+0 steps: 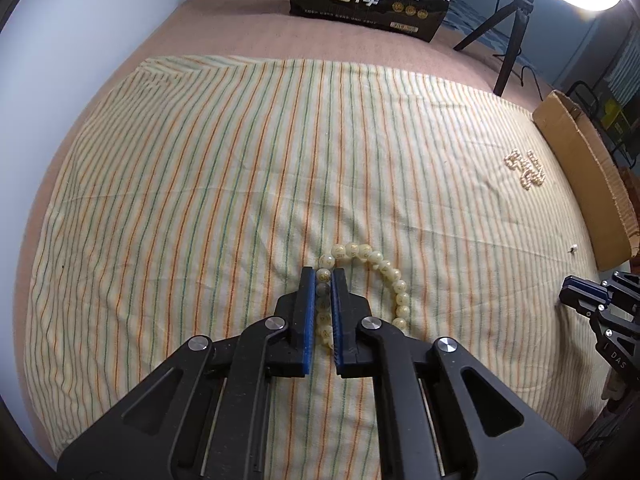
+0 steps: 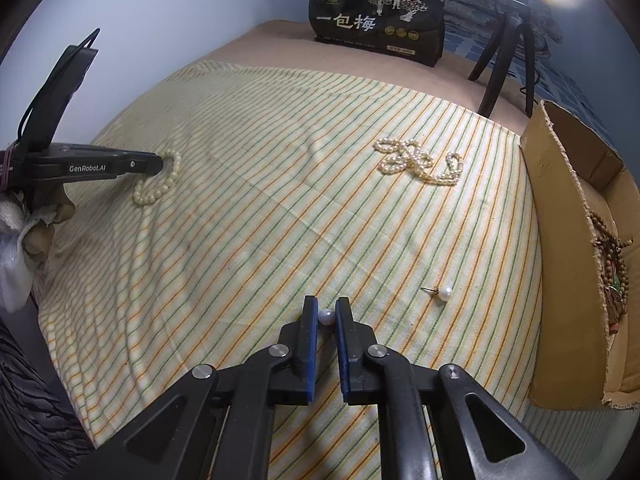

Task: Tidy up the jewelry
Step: 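Carry the bracelet and pearl earring with both tools over the cardboard box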

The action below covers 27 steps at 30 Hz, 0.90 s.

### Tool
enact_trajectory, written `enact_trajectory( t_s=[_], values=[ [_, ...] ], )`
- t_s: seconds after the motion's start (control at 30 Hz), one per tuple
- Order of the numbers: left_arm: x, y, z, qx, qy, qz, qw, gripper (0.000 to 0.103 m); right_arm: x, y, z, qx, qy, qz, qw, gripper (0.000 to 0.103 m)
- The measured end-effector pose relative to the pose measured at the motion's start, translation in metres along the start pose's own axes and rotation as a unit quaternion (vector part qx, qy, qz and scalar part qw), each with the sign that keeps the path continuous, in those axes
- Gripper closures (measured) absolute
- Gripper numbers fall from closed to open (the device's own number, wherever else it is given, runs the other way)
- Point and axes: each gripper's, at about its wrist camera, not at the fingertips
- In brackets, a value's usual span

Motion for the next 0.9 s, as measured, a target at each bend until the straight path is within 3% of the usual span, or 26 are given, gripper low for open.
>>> enact_trajectory(
  t_s=[0.57, 0.9],
  values=[
    [-0.019, 0.058, -0.025, 0.048, -0.001, -0.065, 0.9967, 0.098, -0.017, 0.057, -0.020, -0.020, -0.042, -0.060, 0.997, 0.097],
    [-0.042, 0.089, -0.067, 0.091, -0.014, -0.101, 0.9906, 0.098, -0.026, 0.094, -0.054, -0.014, -0.086, -0.102, 0.991, 0.097]
  ],
)
Point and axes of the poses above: each gripper's, at about its wrist camera, not at the fingertips, and y roughly against the way its jaws point, z to its left, x to its underside
